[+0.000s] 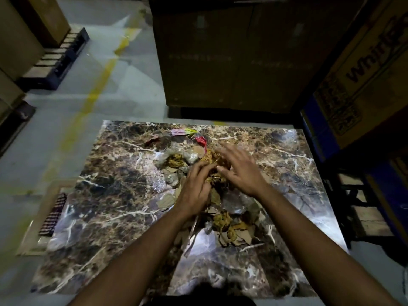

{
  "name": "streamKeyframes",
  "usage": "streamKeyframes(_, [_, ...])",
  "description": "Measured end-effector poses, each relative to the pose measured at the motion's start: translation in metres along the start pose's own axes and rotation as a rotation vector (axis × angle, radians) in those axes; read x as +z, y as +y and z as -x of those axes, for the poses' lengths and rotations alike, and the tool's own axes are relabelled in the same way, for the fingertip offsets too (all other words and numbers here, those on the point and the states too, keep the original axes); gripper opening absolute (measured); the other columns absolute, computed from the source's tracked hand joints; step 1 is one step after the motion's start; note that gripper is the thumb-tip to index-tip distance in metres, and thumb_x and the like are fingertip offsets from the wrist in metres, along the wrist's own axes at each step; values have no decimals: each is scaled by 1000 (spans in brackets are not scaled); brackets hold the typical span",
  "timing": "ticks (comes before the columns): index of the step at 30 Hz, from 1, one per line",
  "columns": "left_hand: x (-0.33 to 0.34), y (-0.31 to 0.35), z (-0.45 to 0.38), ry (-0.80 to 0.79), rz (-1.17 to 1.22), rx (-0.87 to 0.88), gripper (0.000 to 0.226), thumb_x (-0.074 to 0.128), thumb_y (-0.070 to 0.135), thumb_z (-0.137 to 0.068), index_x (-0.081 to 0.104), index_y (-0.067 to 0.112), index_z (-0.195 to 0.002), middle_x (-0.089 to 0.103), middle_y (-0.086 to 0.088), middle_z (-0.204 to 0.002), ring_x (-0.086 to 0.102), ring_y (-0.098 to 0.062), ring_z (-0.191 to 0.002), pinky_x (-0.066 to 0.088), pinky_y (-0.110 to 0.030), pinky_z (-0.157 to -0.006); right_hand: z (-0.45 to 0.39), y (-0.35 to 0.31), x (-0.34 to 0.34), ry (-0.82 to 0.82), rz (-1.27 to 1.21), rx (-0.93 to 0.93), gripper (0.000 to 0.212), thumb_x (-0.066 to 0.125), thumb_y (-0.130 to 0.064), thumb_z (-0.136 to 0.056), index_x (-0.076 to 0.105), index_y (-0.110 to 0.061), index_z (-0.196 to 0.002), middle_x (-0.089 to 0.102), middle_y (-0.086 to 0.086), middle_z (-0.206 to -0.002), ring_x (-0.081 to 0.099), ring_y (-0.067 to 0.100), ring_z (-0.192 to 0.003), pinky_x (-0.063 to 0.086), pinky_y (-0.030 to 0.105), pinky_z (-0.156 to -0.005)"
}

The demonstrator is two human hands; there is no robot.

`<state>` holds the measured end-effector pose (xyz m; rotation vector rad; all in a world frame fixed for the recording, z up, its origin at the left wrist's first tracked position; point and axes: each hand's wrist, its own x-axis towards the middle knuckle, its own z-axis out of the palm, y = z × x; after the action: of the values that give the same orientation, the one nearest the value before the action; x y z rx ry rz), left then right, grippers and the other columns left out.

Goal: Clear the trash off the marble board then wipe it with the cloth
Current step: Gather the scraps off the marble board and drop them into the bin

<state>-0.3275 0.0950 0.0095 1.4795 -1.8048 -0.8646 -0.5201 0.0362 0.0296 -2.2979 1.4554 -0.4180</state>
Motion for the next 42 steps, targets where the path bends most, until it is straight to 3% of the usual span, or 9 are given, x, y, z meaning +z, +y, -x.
streamKeyframes(3, [-10,-4,-2,22,139,1,47,52,29,-101,40,37,-146,36,3,-147,44,-13,-131,47,-40,-104,3,-8,22,-86,133,-23,69,16,-72,-96,26,-41,-157,16,-10,-169,14,20,-155,11,60,-123])
streamKeyframes(6, [-21,-18,-4,55,168,-39,52,66,35,-96,43,41,-141,37,-1,-148,47,-17,-128,45,-32,-99,5,-10,27,-118,52,146,75,15,-76,-93,29,-39,-157,20,-6,-168,22,24,-152,21,63,-120])
streamKeyframes(12, [-35,-55,-6,66,224,-135,55,51,68,-92,55,36,-136,57,4,-139,57,-12,-124,53,-51,-100,8,-11,20,-78,-216,252,69,22,-76,-93,37,-44,-152,33,2,-161,36,24,-143,37,59,-114])
streamKeyframes(17, [-46,-54,-7,54,404,-206,54,47,61,-94,54,33,-139,58,4,-140,58,-7,-122,52,-44,-102,9,-13,13,57,-299,249,54,34,-64,-99,42,-42,-149,43,5,-155,44,25,-137,39,56,-111])
streamKeyframes(21, [-56,-55,-6,73,478,-246,41,43,44,-105,53,27,-141,57,1,-141,55,1,-114,48,-28,-88,3,-19,5,148,-300,224,53,35,-58,-100,57,-31,-140,51,4,-147,45,20,-134,39,48,-110])
streamKeyframes(27, [-71,-82,-12,108,409,-236,36,43,38,-107,54,27,-139,56,0,-142,56,-14,-120,45,-25,-86,-31,-40,-9,170,-239,144,44,45,-46,-100,63,-22,-131,57,2,-139,49,15,-125,38,35,-98])
streamKeyframes(32, [-97,-108,-33,147,270,-245,33,49,40,-105,53,35,-137,56,-4,-140,57,-13,-116,48,-25,-83,-91,-58,-4,44,-129,70,27,57,-28,-102,66,-23,-126,64,0,-125,55,14,-110,43,32,-89])
streamKeyframes(35, [-118,-136,-57,141,42,-237,40,50,44,-100,51,34,-139,55,-6,-141,50,-22,-126,44,-34,-97,-142,-66,11,-88,-15,74,28,58,-29,-99,66,-25,-125,65,1,-127,59,19,-112,48,35,-91])
streamKeyframes(42, [-145,-200,-116,-71,-342,-249,69,44,58,-95,32,26,-155,39,-8,-158,28,-37,-146,28,-50,-118,-243,-54,69,-462,312,49,57,56,-38,-99,42,-26,-153,40,9,-160,41,30,-143,36,38,-115])
